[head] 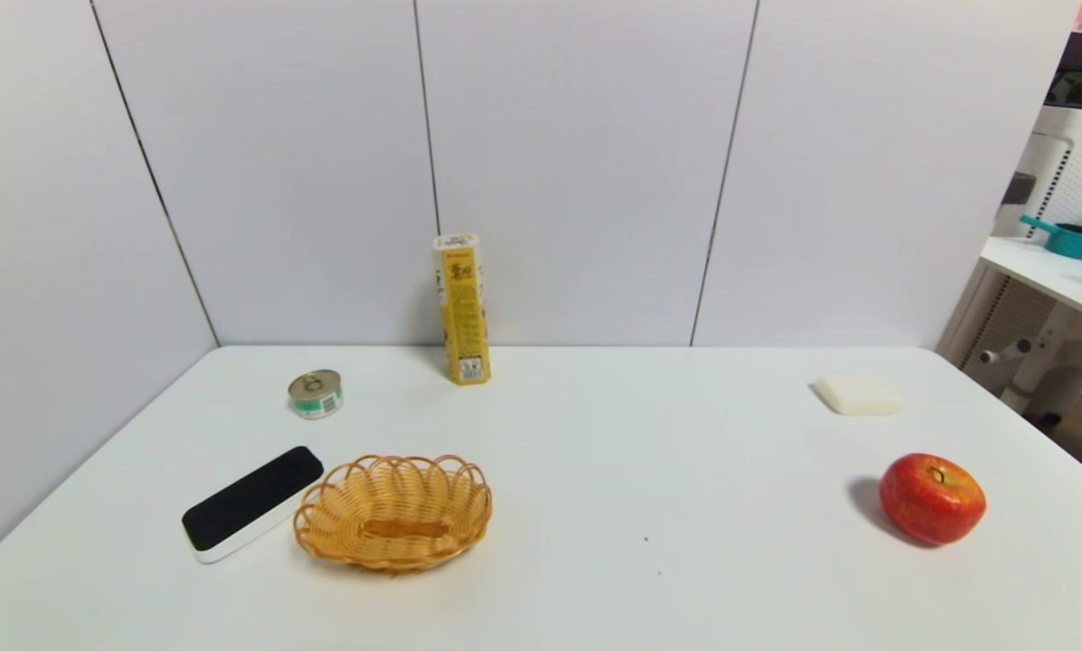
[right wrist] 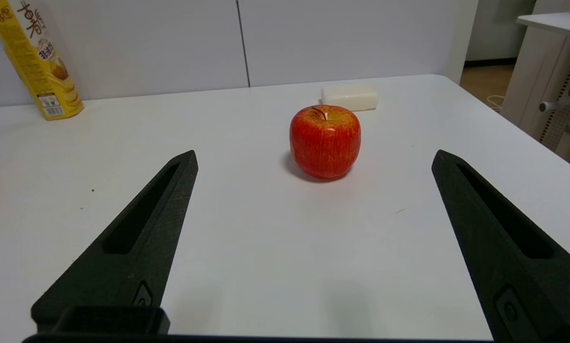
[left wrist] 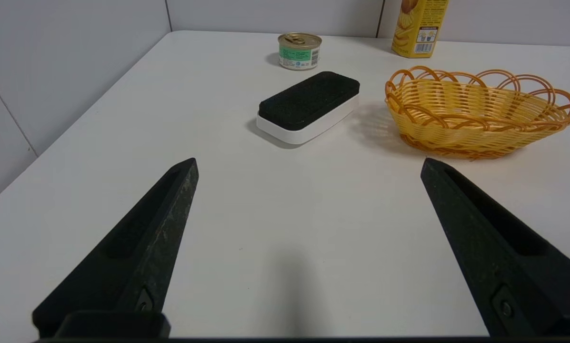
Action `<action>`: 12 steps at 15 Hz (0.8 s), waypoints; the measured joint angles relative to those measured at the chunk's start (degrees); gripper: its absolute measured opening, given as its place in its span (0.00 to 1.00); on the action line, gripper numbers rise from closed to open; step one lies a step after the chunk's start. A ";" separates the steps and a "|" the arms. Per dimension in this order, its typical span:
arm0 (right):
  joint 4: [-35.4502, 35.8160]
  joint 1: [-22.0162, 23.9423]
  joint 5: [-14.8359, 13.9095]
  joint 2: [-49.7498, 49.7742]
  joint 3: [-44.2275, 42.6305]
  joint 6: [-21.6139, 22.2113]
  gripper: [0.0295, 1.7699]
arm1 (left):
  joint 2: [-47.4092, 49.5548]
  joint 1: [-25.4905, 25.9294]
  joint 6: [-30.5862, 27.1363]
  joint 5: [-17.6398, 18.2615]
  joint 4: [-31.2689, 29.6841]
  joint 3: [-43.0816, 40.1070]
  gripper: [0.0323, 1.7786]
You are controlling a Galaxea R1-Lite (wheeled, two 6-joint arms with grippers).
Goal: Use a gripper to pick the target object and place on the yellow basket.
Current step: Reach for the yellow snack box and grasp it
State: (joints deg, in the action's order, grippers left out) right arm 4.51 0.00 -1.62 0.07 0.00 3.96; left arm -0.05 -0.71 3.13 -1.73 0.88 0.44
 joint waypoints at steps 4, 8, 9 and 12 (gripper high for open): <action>0.00 0.00 0.00 0.00 0.00 0.00 0.96 | 0.02 0.00 0.00 0.00 0.00 0.00 0.95; 0.00 0.00 0.02 0.00 0.00 -0.02 0.96 | 0.00 0.00 0.00 0.00 0.00 0.00 0.95; 0.02 0.00 0.02 0.00 0.00 -0.02 0.96 | 0.00 0.00 0.00 0.00 0.00 0.00 0.95; 0.02 0.00 0.02 0.00 0.00 -0.02 0.96 | 0.00 0.00 0.59 0.00 0.00 0.00 0.95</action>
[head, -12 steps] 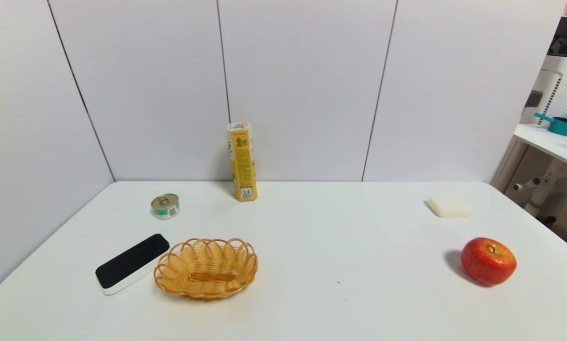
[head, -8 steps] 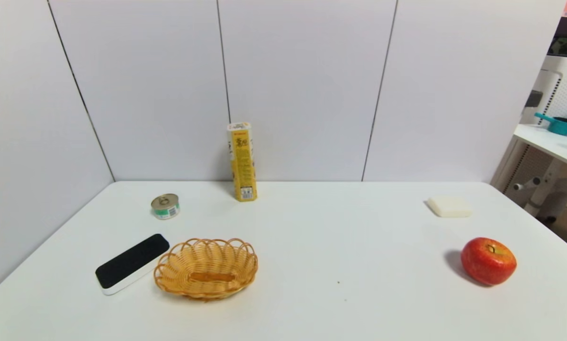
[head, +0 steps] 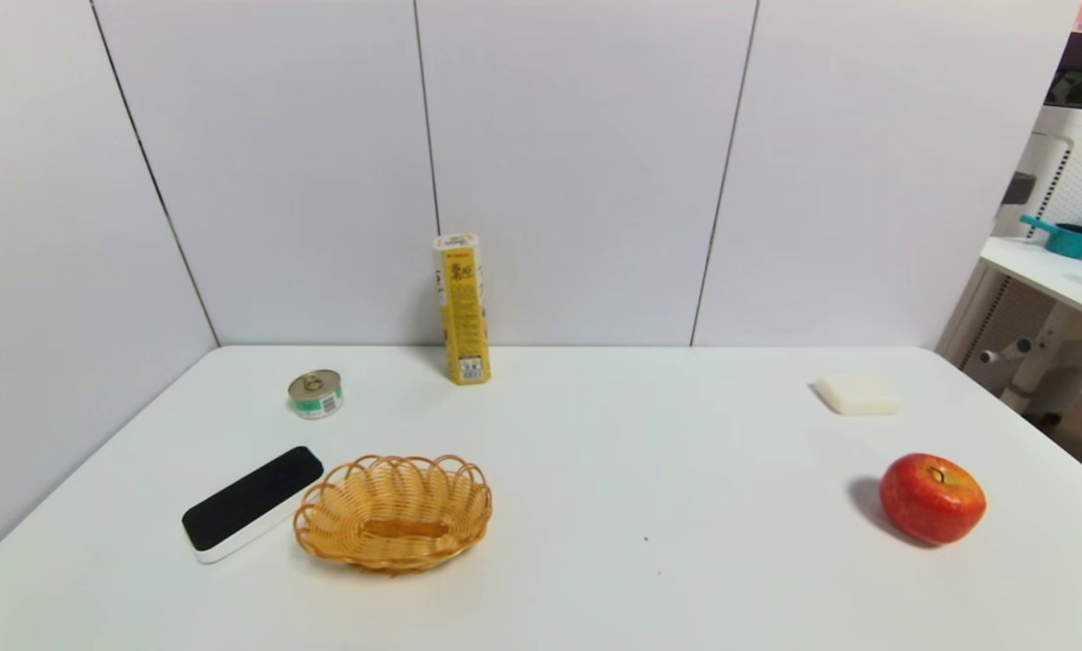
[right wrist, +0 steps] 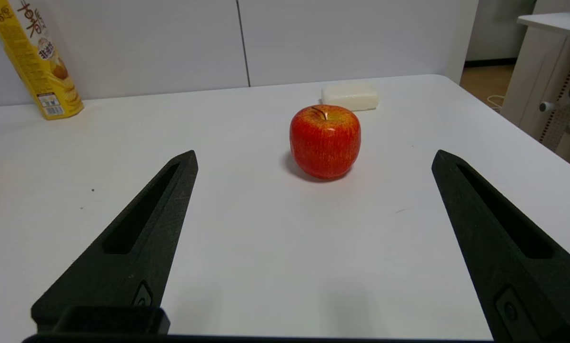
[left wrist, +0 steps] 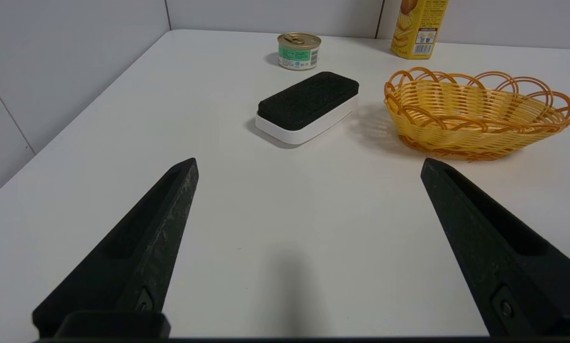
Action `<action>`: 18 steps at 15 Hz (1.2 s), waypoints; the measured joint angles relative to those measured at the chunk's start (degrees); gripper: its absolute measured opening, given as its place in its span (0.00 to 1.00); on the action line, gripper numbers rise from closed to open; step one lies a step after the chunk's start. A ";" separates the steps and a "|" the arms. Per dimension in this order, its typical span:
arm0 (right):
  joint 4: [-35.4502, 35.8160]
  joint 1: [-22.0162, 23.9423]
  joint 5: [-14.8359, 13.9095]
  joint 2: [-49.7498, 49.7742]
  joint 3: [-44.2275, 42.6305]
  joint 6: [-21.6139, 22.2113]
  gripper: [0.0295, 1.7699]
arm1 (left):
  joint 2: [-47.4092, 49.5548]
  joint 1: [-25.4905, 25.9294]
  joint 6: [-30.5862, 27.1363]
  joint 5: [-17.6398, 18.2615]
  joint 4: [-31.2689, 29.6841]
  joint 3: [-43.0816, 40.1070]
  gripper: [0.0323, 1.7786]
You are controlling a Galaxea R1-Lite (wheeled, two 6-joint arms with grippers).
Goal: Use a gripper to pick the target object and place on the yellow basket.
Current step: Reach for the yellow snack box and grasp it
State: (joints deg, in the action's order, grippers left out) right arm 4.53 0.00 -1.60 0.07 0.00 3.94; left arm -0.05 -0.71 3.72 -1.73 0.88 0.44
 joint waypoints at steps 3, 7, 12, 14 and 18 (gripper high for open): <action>0.00 0.00 -0.05 0.00 0.00 -0.02 0.96 | -0.02 0.02 -0.78 -0.06 0.02 -0.06 0.95; 0.00 0.00 -0.07 0.00 0.00 0.00 0.96 | -4.38 0.00 -2.93 -0.16 -0.24 3.22 0.95; -0.02 0.00 -0.05 0.00 0.00 0.00 0.96 | -22.97 -0.22 -4.49 0.09 -0.37 25.42 0.95; 0.00 0.00 -0.09 0.00 0.00 -0.02 0.96 | -32.33 -0.34 -6.36 0.16 0.17 36.13 0.95; -0.02 0.00 -0.05 0.00 0.00 0.00 0.96 | -50.75 -0.61 -10.50 1.16 0.80 54.03 0.95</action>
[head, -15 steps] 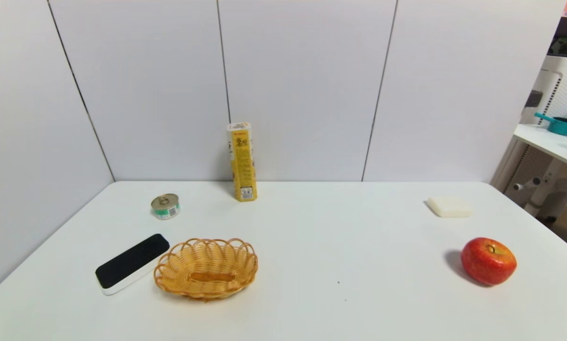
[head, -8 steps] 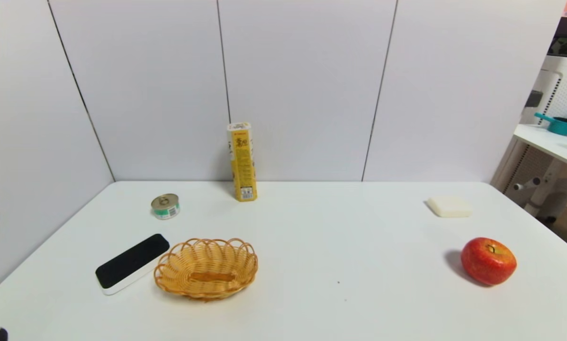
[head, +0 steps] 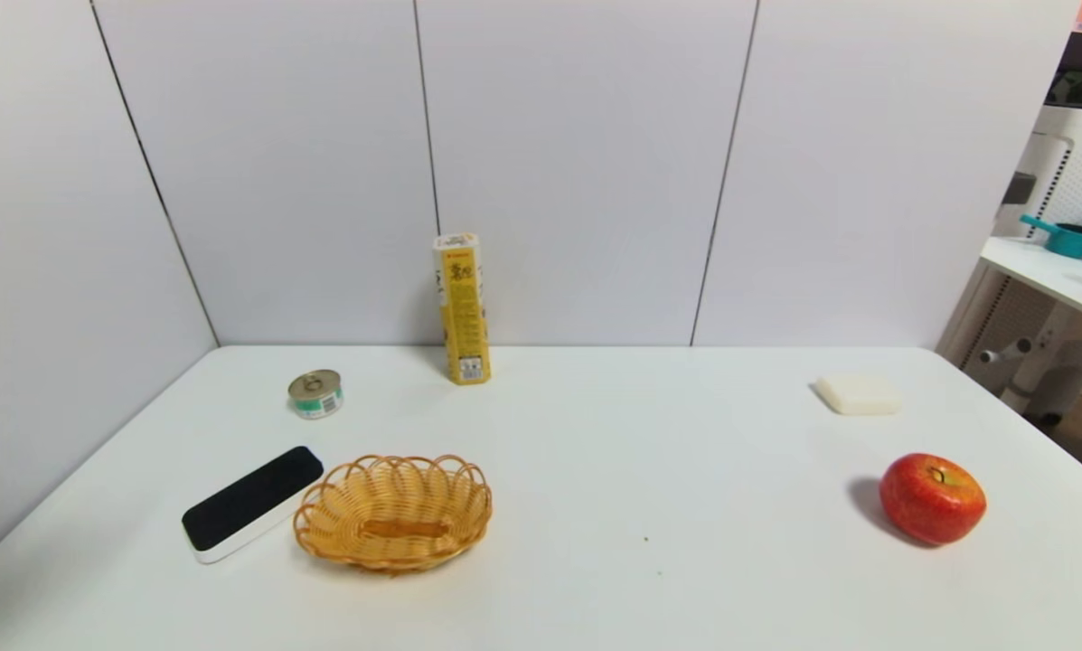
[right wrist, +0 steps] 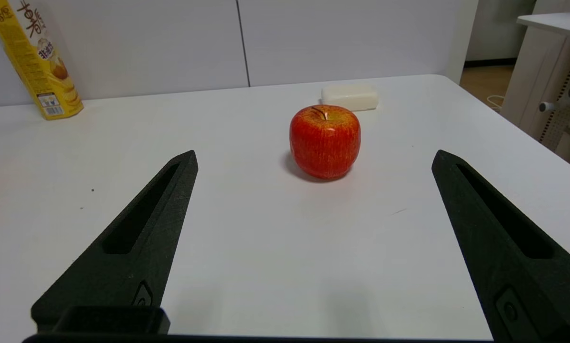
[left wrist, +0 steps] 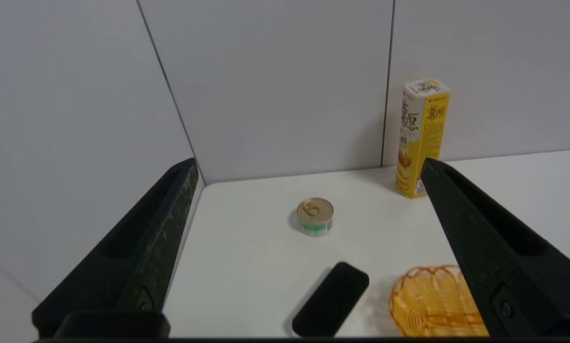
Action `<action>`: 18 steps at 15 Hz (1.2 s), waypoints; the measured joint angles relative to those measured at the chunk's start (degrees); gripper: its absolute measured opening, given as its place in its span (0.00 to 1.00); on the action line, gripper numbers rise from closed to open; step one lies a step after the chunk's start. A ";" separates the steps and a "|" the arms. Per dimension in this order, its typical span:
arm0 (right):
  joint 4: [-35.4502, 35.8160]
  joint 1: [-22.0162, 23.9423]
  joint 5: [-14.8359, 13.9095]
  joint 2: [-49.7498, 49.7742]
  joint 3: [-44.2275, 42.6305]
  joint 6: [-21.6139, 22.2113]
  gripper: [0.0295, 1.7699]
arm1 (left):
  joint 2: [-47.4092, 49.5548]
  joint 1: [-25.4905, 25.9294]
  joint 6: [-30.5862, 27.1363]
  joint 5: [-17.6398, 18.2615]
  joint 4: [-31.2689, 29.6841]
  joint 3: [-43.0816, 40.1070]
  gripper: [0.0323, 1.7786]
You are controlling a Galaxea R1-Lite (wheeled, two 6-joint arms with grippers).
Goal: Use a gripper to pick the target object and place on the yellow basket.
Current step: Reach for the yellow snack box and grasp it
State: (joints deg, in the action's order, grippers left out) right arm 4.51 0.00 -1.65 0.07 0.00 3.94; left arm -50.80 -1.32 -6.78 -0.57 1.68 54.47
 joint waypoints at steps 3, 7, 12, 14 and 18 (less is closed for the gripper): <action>0.02 0.00 0.05 0.00 0.00 -0.02 0.96 | -14.43 -0.44 -2.32 5.56 -0.01 13.39 0.95; 0.02 0.00 0.00 0.00 0.00 0.00 0.96 | -32.79 -3.47 -3.74 15.45 -0.12 28.38 0.95; 0.00 0.00 0.00 0.00 0.00 0.00 0.96 | -49.03 -11.25 0.83 18.43 -2.30 35.00 0.95; 0.02 0.00 0.02 0.00 0.00 0.00 0.96 | -52.79 -15.19 7.27 11.59 -2.28 36.30 0.95; 0.02 0.00 0.05 0.00 0.00 0.00 0.96 | -58.05 -20.53 17.64 -11.13 -2.52 37.29 0.95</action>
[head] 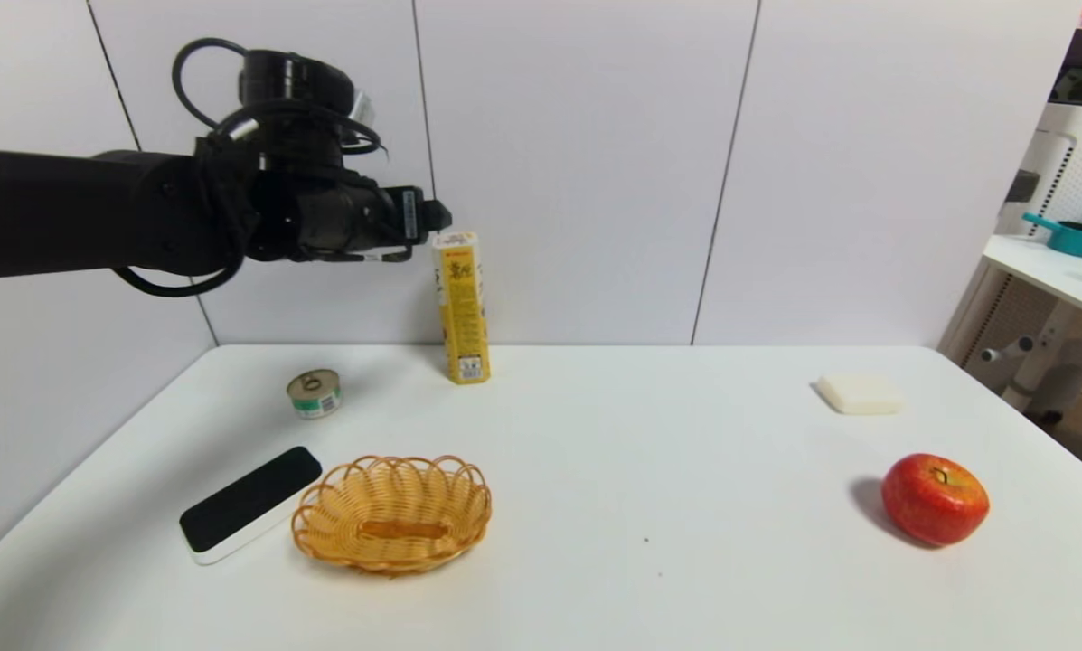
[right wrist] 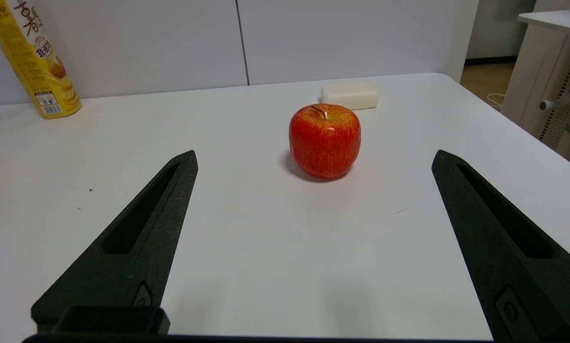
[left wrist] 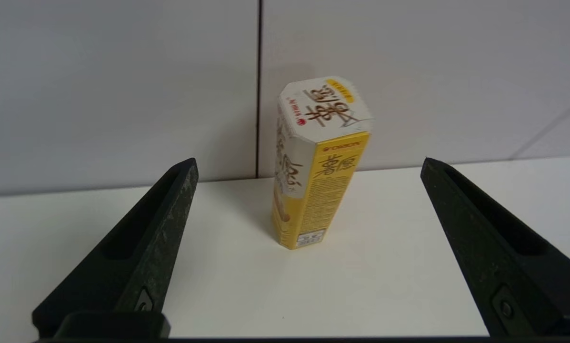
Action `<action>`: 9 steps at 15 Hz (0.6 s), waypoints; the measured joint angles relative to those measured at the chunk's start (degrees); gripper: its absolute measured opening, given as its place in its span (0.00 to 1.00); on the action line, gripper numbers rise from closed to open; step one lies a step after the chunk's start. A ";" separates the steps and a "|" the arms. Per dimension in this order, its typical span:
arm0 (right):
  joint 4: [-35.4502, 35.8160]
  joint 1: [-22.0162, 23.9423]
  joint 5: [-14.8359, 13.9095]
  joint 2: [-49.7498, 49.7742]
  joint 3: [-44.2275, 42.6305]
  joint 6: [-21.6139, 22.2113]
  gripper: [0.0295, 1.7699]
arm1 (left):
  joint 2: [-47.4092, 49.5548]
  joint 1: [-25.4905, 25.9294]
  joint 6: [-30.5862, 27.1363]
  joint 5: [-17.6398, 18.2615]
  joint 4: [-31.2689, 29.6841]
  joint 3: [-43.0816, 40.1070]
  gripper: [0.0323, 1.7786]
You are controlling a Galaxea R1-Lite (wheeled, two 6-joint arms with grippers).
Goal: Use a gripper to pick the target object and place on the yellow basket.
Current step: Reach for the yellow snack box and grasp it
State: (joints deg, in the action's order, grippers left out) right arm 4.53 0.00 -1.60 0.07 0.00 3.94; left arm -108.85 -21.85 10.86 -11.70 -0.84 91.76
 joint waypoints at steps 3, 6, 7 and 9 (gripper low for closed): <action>-0.02 0.00 -0.02 0.00 0.00 0.00 0.96 | -3.44 -1.66 2.15 -6.51 -3.62 -0.15 0.95; -0.02 0.00 0.00 0.00 0.00 0.00 0.96 | -6.08 -2.82 3.66 -6.53 -7.45 -0.52 0.95; 0.00 0.00 -0.02 0.00 0.00 -0.02 0.96 | -6.97 -3.06 3.88 -6.53 -8.78 -0.56 0.95; -0.02 0.00 -0.05 0.00 0.00 0.00 0.96 | -8.57 -3.75 4.13 -6.55 -11.01 -1.11 0.95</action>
State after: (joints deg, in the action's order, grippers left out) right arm 4.51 0.00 -1.65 0.07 0.00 3.94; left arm -117.42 -25.60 14.99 -18.25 -11.85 90.65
